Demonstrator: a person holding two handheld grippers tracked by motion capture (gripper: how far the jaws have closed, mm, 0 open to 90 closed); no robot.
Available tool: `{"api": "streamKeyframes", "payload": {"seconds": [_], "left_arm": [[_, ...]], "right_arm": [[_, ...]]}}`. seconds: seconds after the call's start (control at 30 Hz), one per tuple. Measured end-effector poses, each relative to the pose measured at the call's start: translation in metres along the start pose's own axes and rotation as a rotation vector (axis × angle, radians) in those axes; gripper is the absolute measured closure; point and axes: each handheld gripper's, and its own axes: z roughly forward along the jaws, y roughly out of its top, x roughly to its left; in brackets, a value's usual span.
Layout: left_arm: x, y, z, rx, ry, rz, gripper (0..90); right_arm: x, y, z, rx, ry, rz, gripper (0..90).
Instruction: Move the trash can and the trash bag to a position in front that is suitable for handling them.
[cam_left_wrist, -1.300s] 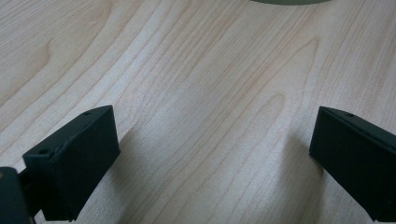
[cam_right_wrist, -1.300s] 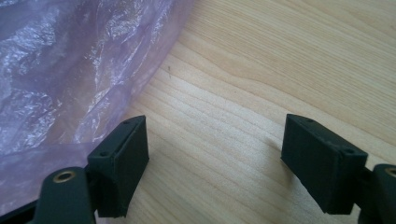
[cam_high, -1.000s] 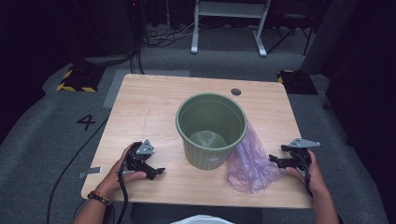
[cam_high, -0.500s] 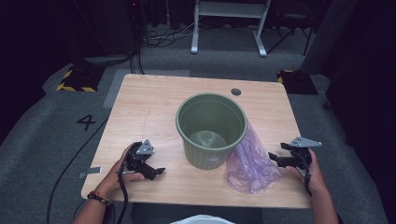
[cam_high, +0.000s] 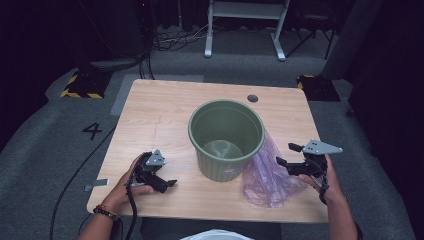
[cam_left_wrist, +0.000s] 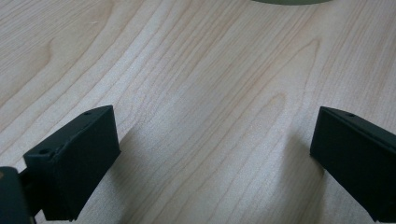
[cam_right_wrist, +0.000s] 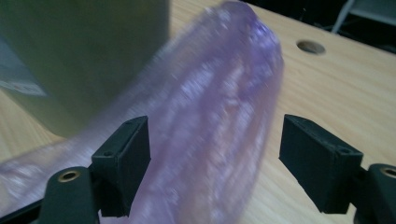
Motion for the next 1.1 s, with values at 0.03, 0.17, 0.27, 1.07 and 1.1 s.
{"api": "streamKeyframes", "payload": {"seconds": [0.03,0.17,0.27,1.07,1.1], "left_arm": [[0.000,0.000,0.000,0.000,0.000,0.000,1.1],[0.000,0.000,0.000,0.000,0.000,0.000,1.1],[0.000,0.000,0.000,0.000,0.000,0.000,1.1],[0.000,0.000,0.000,0.000,0.000,0.000,1.0],[0.000,0.000,0.000,0.000,0.000,0.000,1.0]], "right_arm": [[0.004,0.005,0.001,-0.005,0.010,-0.015,24.9],[0.021,0.022,0.009,-0.024,0.062,-0.068,25.5],[0.032,0.030,0.016,-0.031,0.102,-0.092,26.1],[0.072,0.054,0.047,-0.008,0.197,-0.141,21.3],[0.073,0.055,0.049,-0.011,0.193,-0.143,21.4]]}}
